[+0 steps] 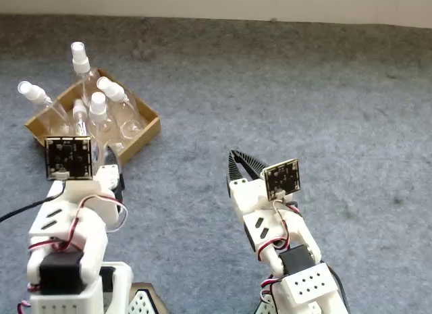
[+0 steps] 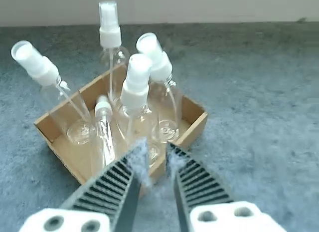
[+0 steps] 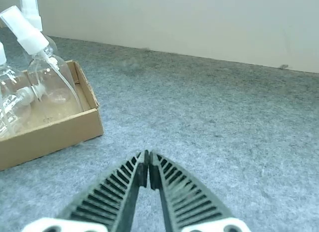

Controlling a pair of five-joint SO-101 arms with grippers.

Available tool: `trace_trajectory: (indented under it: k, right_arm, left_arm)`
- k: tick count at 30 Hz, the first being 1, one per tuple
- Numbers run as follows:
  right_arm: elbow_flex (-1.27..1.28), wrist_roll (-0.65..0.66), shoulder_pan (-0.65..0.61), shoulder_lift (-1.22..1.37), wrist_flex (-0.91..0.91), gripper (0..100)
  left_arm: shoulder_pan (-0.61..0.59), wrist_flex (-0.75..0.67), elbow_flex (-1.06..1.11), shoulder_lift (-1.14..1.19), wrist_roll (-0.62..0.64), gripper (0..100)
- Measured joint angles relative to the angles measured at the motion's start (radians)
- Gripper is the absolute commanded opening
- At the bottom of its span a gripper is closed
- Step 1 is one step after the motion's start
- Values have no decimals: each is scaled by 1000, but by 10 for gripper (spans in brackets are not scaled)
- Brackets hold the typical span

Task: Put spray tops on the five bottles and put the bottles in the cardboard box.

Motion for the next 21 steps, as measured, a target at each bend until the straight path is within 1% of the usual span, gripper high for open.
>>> trace_trajectory:
  k: [2,8,14,21]
  right_arm:
    - [0,0,0,0,15,5]
    - [0,0,0,0,18,5]
    - [0,0,0,0,18,5]
    - [0,0,0,0,18,5]
  left_arm:
    - [21,63,-80,31,12,6]
    - [57,341,-285,77,21,6]
    - [66,405,-339,41,21,5]
    - [68,463,-350,-146,21,5]
